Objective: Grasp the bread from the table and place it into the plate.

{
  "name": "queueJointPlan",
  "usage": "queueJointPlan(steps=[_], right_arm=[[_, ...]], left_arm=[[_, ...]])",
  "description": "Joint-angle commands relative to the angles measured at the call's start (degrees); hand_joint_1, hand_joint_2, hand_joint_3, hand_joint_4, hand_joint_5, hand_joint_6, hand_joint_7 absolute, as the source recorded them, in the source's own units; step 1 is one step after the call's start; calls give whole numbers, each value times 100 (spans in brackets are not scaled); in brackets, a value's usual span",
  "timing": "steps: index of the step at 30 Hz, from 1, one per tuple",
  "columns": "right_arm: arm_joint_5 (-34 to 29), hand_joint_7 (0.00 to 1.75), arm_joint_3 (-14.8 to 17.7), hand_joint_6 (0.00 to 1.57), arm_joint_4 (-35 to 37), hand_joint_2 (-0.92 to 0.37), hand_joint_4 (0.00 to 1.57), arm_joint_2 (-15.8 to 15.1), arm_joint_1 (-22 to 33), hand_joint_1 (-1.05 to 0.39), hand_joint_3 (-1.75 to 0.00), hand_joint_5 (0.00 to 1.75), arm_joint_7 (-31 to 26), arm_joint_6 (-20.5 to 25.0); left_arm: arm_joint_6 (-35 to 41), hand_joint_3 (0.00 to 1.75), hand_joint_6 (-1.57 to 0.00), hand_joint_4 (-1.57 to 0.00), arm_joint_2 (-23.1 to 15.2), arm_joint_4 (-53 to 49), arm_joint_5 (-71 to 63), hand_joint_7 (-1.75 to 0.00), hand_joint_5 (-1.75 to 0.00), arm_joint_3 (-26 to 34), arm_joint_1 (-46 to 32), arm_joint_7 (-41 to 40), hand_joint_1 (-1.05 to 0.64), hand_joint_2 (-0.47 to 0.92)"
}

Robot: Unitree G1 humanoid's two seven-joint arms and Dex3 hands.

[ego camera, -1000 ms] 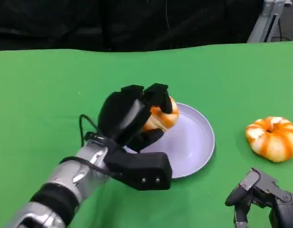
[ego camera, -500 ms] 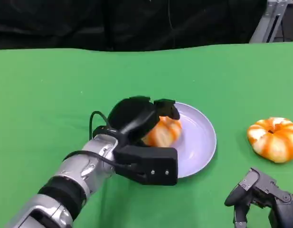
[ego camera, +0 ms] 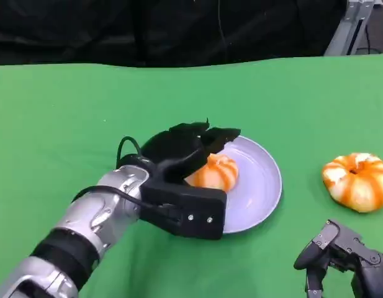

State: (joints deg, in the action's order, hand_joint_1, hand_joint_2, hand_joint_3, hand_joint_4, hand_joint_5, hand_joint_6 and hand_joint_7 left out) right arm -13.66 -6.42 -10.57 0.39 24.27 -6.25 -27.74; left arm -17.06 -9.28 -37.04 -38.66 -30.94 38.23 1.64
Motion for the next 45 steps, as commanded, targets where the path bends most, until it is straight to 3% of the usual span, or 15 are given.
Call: queueJointPlan(steps=[1, 4, 9, 10, 13, 16, 19, 22, 25, 31, 35, 45], right_arm=[[49, 154, 40, 67, -31, -41, 81, -38, 26, 4, -143, 175, -10, -19], [53, 154, 38, 67, -42, -41, 81, -36, 28, 4, -143, 175, -4, 8], [46, 154, 34, 66, -37, -42, 81, -28, 27, 4, -143, 175, -10, 9], [56, 154, 31, 67, -24, -41, 81, -29, 21, 3, -142, 175, -6, -5], [50, 154, 23, 67, 0, -42, 81, -25, 16, 3, -142, 175, -13, -29], [55, 154, 9, 67, -12, -42, 81, -14, 23, 2, -141, 175, -12, -14], [67, 154, -10, 67, -28, -42, 81, -19, 37, 2, -141, 175, 9, 3], [54, 155, -23, 67, -51, -42, 80, -11, 67, 3, -141, 175, -9, 2], [26, 155, -16, 67, -75, -42, 80, -13, 85, 2, -141, 175, -34, -10], [63, 154, 10, 66, -119, -42, 80, -48, 93, 3, -140, 175, 1, 12], [41, 154, 46, 67, -115, -41, 79, -76, 98, 5, -140, 175, -10, -23], [132, 151, 54, 68, -145, -40, 79, -58, 163, 6, -140, 175, 50, 30]], left_arm=[[-27, 47, -8, -6, -419, 821, 372, -10, -4, 332, -579, 343, -88, 92], [-118, 44, -10, -7, -553, 1201, 573, -10, -5, 542, -920, 338, -85, 92], [-564, 30, -26, -27, -685, 1760, 1261, -13, -17, 1106, -1690, 251, -64, 92], [-663, 29, -32, -34, -674, 1901, 1494, -13, -27, 1255, -1898, 249, -59, 92], [-717, 24, -49, -35, -588, 2351, 2262, -10, -60, 1631, -2468, 434, -50, 92], [-577, 19, -67, -42, -485, 2866, 2883, -14, -75, 1919, -2994, 579, -38, 92], [-693, 18, -83, -59, -309, 3142, 3293, -21, -88, 2199, -3477, 479, -27, 92], [-890, 30, -95, -69, -162, 3266, 3731, -33, -110, 2408, -3858, 560, -12, 91], [-1041, 101, -85, -79, -28, 3393, 3957, -92, -133, 2551, -4201, 541, 0, 57], [-1048, 138, -79, -83, 225, 3499, 3990, -138, -162, 2691, -4634, 476, 6, 43], [-1219, 147, -78, -83, 344, 3362, 3992, -151, -173, 2727, -4729, 514, 3, 37], [-1610, 142, -77, -84, 398, 3021, 4087, -156, -175, 2836, -4728, 655, -4, 36]])
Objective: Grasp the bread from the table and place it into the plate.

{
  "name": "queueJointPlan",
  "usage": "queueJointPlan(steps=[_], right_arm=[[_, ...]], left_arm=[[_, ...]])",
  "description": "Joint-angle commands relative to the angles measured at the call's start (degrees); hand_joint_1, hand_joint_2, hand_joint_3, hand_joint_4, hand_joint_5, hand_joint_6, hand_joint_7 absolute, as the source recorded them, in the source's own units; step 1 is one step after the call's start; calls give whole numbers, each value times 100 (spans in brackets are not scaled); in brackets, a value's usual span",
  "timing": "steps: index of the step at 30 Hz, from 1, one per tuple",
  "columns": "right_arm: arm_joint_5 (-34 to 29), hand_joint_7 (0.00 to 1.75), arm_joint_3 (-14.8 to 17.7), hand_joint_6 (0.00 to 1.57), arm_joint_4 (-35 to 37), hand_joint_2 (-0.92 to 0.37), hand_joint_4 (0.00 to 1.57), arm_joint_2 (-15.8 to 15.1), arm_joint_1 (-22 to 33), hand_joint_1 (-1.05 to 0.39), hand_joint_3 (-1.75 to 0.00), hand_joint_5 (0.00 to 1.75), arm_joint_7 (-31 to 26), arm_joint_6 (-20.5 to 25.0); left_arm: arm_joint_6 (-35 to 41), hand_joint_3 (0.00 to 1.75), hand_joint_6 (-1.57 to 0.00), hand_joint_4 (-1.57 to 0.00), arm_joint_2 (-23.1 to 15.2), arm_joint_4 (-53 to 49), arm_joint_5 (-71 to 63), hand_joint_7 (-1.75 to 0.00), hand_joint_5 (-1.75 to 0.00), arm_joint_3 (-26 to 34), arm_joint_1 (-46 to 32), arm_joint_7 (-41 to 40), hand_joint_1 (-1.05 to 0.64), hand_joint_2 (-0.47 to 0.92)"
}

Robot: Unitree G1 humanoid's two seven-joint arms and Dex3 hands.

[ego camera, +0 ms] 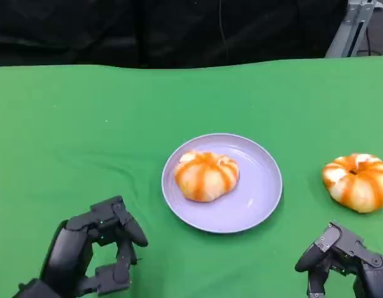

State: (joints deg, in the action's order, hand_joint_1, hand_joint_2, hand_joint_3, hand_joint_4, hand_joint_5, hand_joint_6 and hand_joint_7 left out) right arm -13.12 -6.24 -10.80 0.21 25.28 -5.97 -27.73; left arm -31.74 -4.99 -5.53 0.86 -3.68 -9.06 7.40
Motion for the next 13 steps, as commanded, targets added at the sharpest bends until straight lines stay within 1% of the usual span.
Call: queueJointPlan(steps=[1, 3, 7, 13], right_arm=[[54, 151, 40, 69, -131, -41, 79, -37, 65, 5, -140, 175, 13, 35], [57, 150, 41, 69, -137, -41, 79, -33, 68, 5, -140, 175, 15, 35], [32, 150, 70, 69, -80, -42, 79, -60, 39, 4, -137, 175, 5, -38], [27, 150, 86, 69, -59, -42, 79, -70, 42, 5, -137, 175, 10, -61]], left_arm=[[-108, 142, -77, -84, -16, -126, 169, -155, -175, 119, 2, 94, -4, 37], [-13, 141, -77, -83, 9, -100, 251, -153, -175, 132, -2, 141, -3, 38], [-154, 139, -77, -81, 19, -199, 213, -151, -175, 130, 28, 178, -5, 37], [-269, 141, -79, -83, 41, -253, 183, -154, -175, 125, 36, 218, -6, 35]])
